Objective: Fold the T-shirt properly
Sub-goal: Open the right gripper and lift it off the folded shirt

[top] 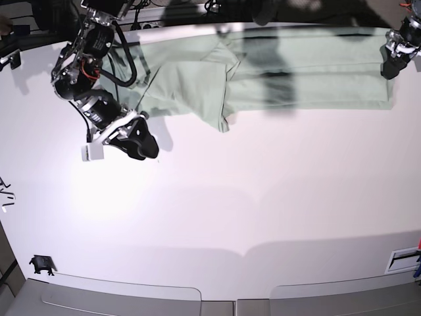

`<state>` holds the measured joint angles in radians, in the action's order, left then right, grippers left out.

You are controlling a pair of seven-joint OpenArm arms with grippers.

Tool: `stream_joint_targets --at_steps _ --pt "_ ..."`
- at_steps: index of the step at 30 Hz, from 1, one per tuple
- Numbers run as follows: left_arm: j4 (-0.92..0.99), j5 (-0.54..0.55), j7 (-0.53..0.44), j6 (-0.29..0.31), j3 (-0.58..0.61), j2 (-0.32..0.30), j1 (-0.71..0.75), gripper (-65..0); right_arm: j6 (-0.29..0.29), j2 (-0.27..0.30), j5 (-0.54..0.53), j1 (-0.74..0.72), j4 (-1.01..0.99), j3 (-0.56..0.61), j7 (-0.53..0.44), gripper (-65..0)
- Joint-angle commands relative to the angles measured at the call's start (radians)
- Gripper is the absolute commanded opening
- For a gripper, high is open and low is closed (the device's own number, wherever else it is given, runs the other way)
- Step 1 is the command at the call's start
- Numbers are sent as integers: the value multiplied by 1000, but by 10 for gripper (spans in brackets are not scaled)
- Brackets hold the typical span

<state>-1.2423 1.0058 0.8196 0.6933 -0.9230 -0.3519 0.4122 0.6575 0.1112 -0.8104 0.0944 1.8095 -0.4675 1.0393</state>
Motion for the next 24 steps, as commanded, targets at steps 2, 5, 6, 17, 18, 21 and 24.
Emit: stream_joint_targets --at_steps 2,5,6,17,18,21,24 --pt "-8 2 10 5 -4 -17 2 -323 4 8 -26 -14 17 -3 -30 -440" --pt "-8 -2 10 5 0 -17 -2 -331 4 8 -26 -14 17 -3 -30 -441" --pt "-8 -2 10 5 8 -17 -3 -331 4 8 -26 -14 17 -3 -30 -441" --pt "-8 -11 -51 5 139 -17 -2 -431 5 8 -26 -14 17 -3 -29 -441" --pt "-8 -11 -51 5 138 -17 -2 -470 5 8 -26 -14 17 -3 -29 -441" --pt "-8 -9 -51 5 138 -17 -2 -590 4 8 -26 -14 17 -3 -30 -440" --pt "-8 -8 -81 5 138 -17 -2 -650 4 8 -17 -14 17 -3 -31 -440"
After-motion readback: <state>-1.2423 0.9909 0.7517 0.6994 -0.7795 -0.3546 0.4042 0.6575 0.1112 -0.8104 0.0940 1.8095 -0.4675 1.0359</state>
